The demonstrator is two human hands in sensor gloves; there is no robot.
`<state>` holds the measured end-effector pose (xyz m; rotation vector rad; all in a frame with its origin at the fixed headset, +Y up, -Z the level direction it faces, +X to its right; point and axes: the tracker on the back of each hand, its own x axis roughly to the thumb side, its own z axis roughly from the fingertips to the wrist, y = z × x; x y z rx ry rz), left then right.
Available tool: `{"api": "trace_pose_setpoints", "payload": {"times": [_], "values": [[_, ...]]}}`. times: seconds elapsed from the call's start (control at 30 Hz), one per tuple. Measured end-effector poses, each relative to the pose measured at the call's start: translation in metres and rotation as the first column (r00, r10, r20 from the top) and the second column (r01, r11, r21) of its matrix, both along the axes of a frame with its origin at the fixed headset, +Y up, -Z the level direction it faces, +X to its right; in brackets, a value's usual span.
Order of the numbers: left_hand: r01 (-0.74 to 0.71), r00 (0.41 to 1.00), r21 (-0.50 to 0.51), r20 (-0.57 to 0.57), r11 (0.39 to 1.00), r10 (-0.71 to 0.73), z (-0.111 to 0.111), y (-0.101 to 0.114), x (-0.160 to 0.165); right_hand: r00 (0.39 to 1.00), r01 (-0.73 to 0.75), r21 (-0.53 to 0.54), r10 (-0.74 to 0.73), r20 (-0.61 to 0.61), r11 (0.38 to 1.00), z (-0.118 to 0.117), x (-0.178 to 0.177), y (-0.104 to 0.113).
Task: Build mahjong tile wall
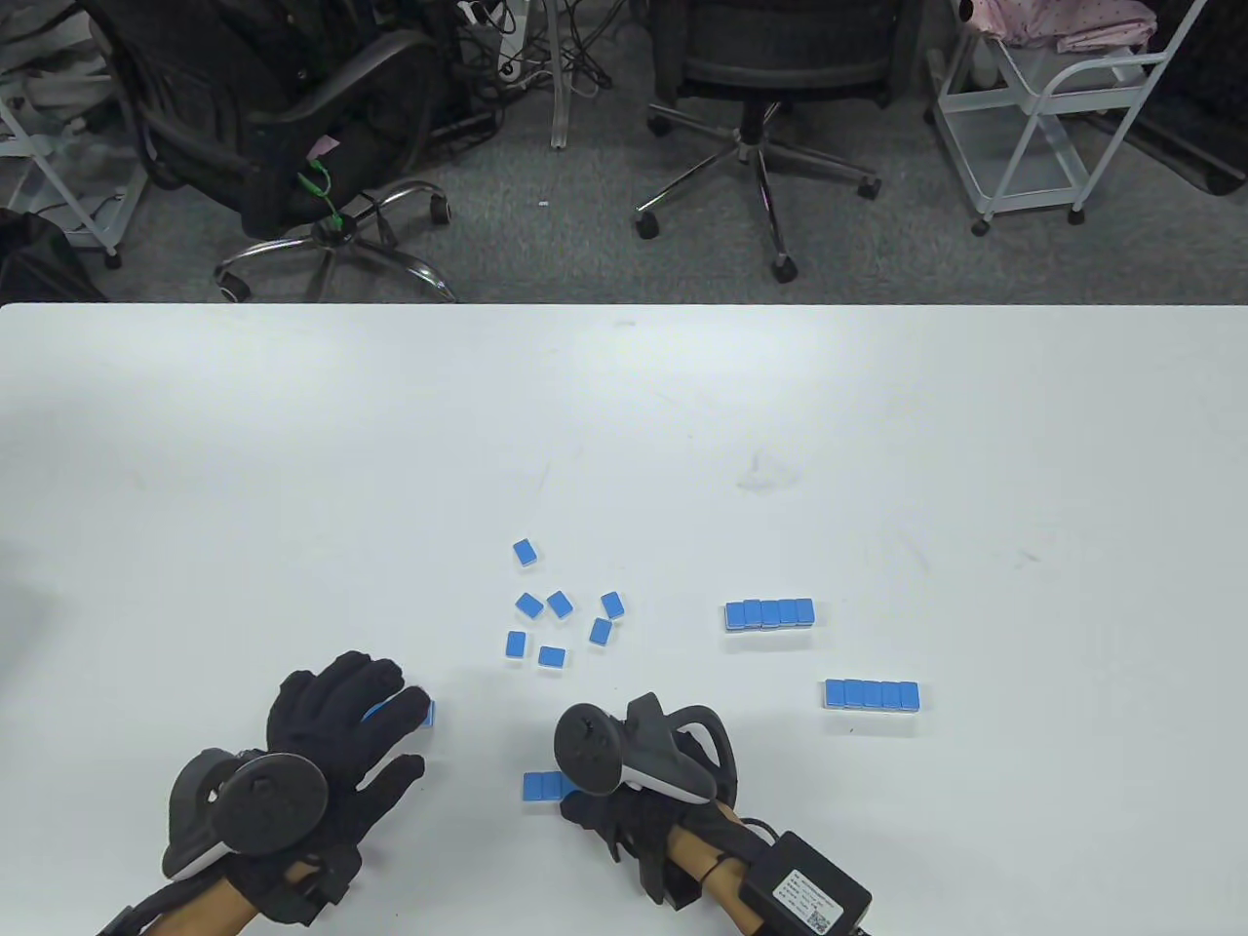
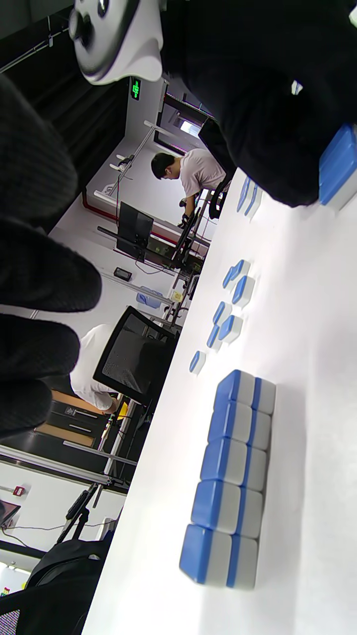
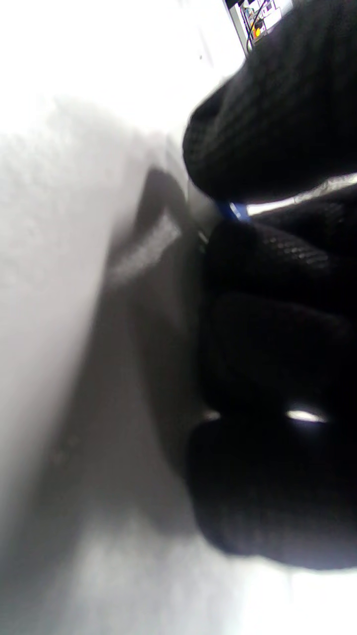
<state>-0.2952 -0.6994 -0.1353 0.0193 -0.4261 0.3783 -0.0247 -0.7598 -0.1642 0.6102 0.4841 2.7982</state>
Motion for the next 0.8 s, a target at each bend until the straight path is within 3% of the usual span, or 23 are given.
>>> {"api": "trace_pose_setpoints", "payload": {"times": [0.2,0.37,0.57,0.8], "values": [[0.0,1.0,0.005,-0.008,1.0,0.0,0.002,0.001,-0.001,1.0,-0.004,0.009,0.004,-0.002,1.0,0.002,0.001,0.0],[-0.007,1.0,0.01,-0.024,1.0,0.007,0.005,0.002,-0.003,0.997,0.07,-0.127,-0.066,0.034,0.989,-0.008,0.02,0.004],[-0.007,1.0,0.02,-0.021,1.0,0.007,0.008,0.003,-0.002,0.963,0.044,0.012,-0.046,0.265,0.999,-0.019,0.048,0.004],[-0.01,1.0,0.026,-0.025,1.0,0.011,0.006,0.003,-0.004,0.922,-0.063,0.061,0.035,0.385,0.996,-0.043,0.033,0.004]]}}
